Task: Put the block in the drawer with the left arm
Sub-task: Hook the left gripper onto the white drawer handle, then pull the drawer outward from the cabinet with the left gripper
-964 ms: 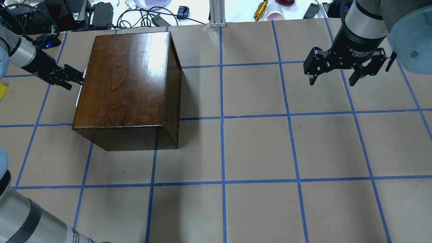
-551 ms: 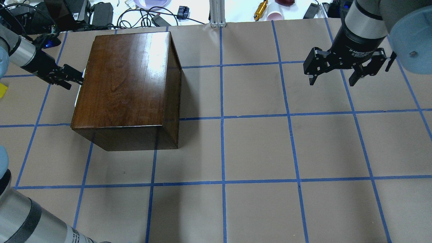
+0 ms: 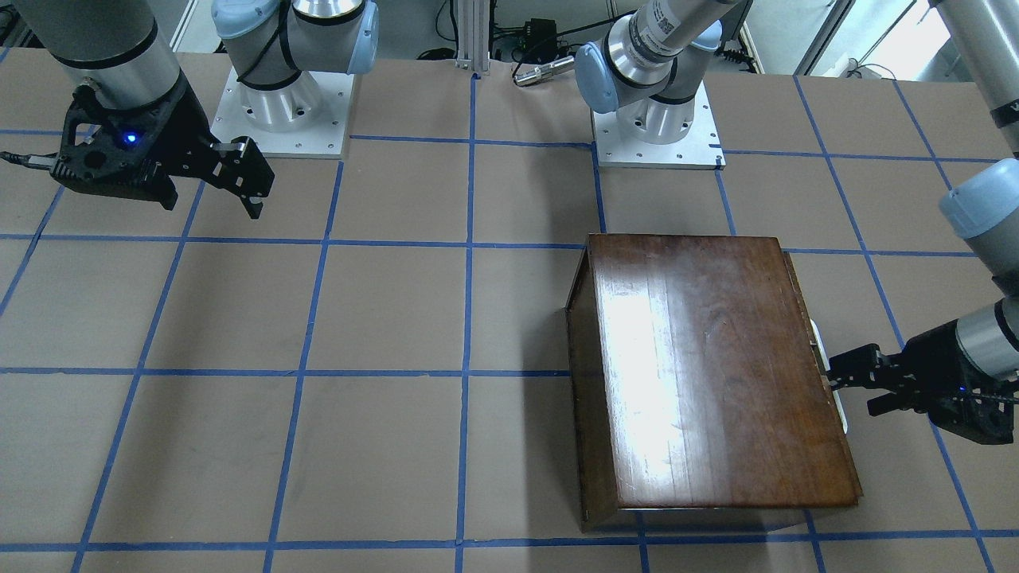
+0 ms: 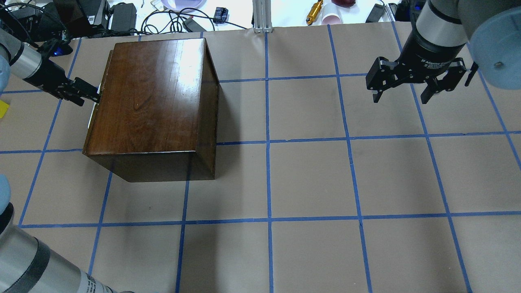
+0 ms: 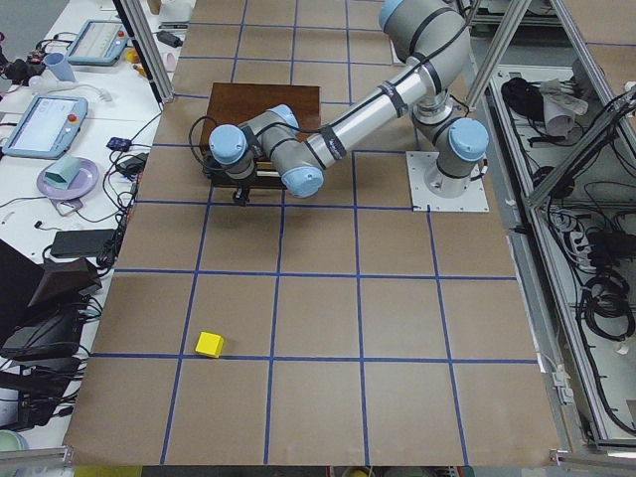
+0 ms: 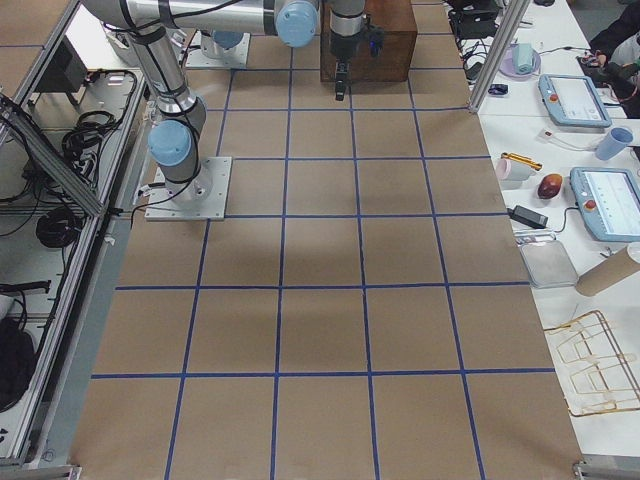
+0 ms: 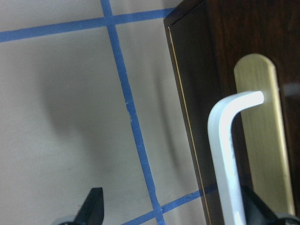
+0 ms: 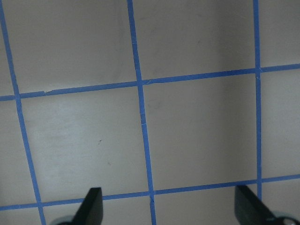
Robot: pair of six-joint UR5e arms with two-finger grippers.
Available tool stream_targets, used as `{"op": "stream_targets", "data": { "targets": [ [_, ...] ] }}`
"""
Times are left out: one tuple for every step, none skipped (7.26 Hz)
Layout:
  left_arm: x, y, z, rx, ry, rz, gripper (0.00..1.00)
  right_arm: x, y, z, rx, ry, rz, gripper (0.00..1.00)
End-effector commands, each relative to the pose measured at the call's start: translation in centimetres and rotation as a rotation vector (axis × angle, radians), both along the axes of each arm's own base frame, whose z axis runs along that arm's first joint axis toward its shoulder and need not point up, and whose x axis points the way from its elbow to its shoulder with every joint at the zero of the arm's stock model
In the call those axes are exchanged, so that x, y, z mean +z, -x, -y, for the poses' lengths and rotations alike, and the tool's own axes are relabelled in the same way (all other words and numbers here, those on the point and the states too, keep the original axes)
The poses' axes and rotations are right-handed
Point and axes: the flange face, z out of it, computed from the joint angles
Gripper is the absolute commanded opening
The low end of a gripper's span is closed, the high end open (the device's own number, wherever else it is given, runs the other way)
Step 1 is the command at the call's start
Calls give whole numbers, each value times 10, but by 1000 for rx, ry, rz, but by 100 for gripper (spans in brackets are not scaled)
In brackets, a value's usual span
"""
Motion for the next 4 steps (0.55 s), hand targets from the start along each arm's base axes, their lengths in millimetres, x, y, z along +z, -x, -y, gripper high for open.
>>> {"op": "stream_targets", "data": {
  "targets": [
    [6,-5,4,-10,7,21,100,0,0,0,0,0,0,100],
    [4,-6,3,-16,0,33,100,0,0,0,0,0,0,100],
    [2,-8,3,-23,-1,33,100,0,0,0,0,0,0,100],
    [-2,-17,2,-20,-2,29,100,0,0,0,0,0,0,100]
  ]
}}
